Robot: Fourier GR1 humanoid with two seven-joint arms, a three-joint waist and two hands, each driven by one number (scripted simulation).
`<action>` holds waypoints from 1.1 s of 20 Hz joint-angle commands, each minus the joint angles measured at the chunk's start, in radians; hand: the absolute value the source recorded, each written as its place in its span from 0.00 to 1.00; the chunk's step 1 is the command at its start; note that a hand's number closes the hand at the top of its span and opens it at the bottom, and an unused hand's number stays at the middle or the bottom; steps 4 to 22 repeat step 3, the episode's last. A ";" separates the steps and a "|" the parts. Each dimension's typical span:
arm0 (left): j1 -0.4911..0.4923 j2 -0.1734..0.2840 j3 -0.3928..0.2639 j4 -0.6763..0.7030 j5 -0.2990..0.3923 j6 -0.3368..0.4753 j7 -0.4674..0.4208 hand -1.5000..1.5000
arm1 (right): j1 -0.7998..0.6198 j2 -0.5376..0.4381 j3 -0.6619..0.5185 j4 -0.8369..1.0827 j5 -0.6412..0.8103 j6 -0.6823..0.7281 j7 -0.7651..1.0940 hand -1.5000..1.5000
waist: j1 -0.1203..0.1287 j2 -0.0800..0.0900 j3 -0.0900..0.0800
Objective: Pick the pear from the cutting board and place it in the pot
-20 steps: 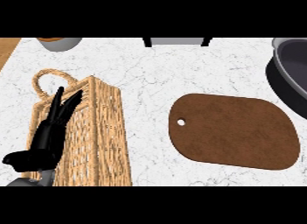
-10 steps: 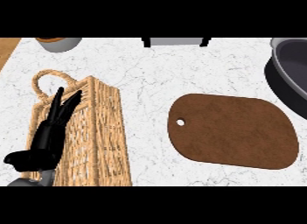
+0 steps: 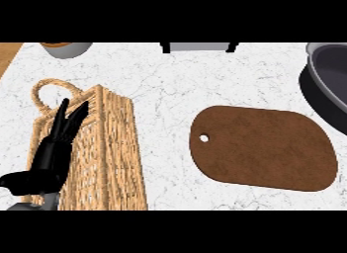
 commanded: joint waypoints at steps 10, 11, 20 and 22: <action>0.008 -0.056 0.027 0.084 0.026 -0.027 -0.045 0.50 | 0.150 0.068 -0.056 -0.145 -0.086 0.002 -0.025 0.00 | -0.008 0.008 -0.010; 0.008 -0.056 0.027 0.084 0.026 -0.027 -0.045 0.50 | 0.150 0.068 -0.056 -0.145 -0.086 0.002 -0.025 0.00 | -0.008 0.008 -0.010; 0.008 -0.056 0.027 0.084 0.026 -0.027 -0.045 0.50 | 0.150 0.068 -0.056 -0.145 -0.086 0.002 -0.025 0.00 | -0.008 0.008 -0.010; 0.008 -0.056 0.027 0.084 0.026 -0.027 -0.045 0.50 | 0.150 0.068 -0.056 -0.145 -0.086 0.002 -0.025 0.00 | -0.008 0.008 -0.010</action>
